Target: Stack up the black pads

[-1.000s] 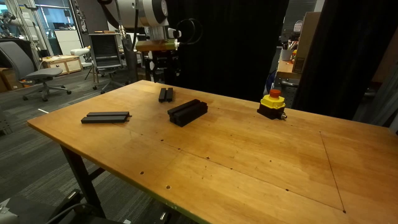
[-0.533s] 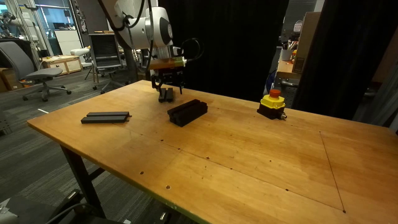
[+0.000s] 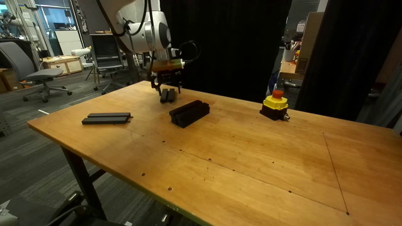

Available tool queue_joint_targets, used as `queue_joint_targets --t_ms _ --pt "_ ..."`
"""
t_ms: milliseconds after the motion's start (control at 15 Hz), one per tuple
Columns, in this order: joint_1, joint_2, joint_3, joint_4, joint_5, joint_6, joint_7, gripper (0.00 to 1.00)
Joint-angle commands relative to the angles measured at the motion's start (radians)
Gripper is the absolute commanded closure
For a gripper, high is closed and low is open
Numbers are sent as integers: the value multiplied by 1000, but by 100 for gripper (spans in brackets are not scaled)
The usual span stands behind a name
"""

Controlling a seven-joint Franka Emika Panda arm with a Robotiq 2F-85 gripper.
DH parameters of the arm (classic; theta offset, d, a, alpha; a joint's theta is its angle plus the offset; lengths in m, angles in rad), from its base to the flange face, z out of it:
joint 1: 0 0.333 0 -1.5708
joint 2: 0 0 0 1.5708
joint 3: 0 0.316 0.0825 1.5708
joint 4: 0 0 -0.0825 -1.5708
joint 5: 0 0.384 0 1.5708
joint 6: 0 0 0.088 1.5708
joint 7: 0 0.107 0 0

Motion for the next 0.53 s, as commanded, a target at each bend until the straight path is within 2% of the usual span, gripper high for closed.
queue_joint_targets --t_ms 0,467 --pt "20 28 8 77 9 -22 10 0" --pt "14 96 23 138 34 -19 -14 0"
